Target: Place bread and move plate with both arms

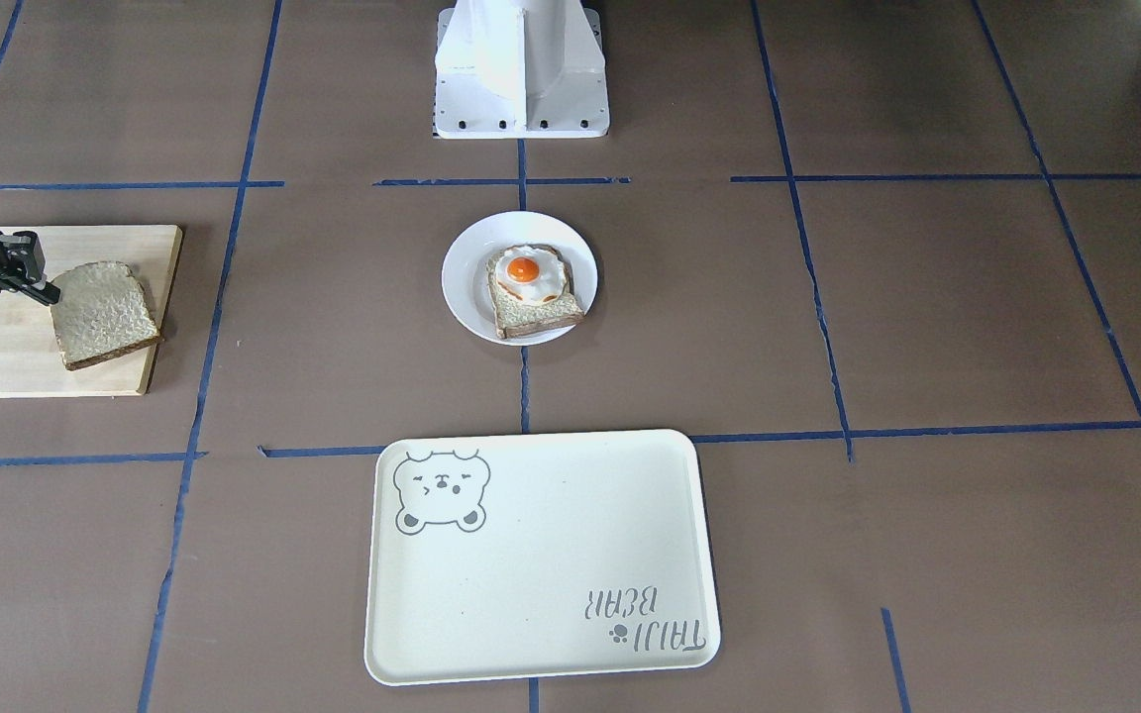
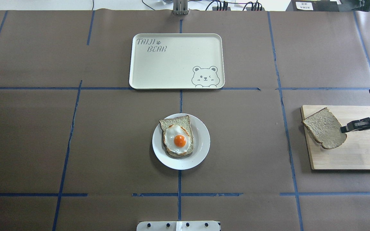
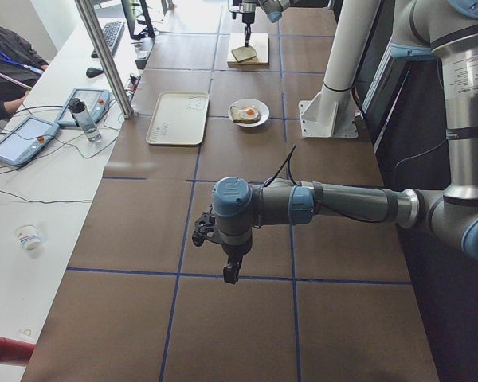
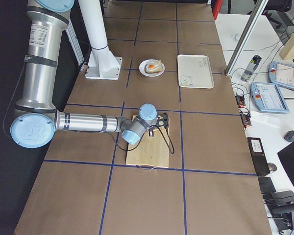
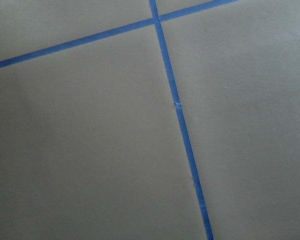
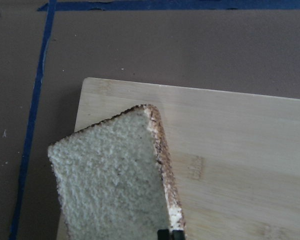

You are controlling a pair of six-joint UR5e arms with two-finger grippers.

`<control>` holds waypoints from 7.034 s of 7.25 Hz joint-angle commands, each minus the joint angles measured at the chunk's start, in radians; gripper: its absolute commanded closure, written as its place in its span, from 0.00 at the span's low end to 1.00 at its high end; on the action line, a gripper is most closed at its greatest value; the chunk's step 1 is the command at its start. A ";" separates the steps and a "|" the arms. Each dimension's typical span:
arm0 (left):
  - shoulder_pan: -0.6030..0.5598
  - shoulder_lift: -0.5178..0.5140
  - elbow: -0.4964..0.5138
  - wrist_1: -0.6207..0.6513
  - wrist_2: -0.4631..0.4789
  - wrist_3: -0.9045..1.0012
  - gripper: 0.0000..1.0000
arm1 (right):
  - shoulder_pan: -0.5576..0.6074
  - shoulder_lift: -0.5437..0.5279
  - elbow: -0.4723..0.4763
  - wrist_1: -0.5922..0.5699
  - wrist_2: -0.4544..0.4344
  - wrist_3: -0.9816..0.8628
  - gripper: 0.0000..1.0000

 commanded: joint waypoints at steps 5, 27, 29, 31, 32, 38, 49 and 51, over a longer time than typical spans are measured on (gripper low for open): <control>0.000 0.000 -0.003 0.000 0.001 0.000 0.00 | 0.036 0.115 0.133 -0.005 0.116 0.228 1.00; 0.000 0.000 -0.008 -0.002 -0.001 0.002 0.00 | -0.572 0.568 0.073 -0.118 -0.580 0.582 0.00; 0.000 -0.002 -0.008 -0.002 -0.002 0.002 0.00 | -0.441 0.576 0.091 -0.325 -0.420 0.487 0.00; 0.000 -0.003 -0.009 -0.002 0.005 -0.002 0.00 | -0.229 0.570 0.098 -0.570 -0.196 0.227 0.00; 0.000 -0.018 -0.008 -0.005 0.005 -0.006 0.00 | -0.122 0.562 0.108 -0.700 -0.113 0.053 0.00; 0.006 -0.141 0.014 -0.181 -0.004 -0.026 0.00 | 0.390 0.170 0.239 -1.117 -0.010 -1.072 0.00; 0.861 -0.251 -0.012 -1.202 0.257 -1.690 0.00 | 0.563 -0.046 0.185 -1.105 0.018 -1.216 0.00; 1.091 -0.334 0.004 -1.252 0.544 -1.842 0.00 | 0.563 -0.046 0.185 -1.105 0.018 -1.216 0.00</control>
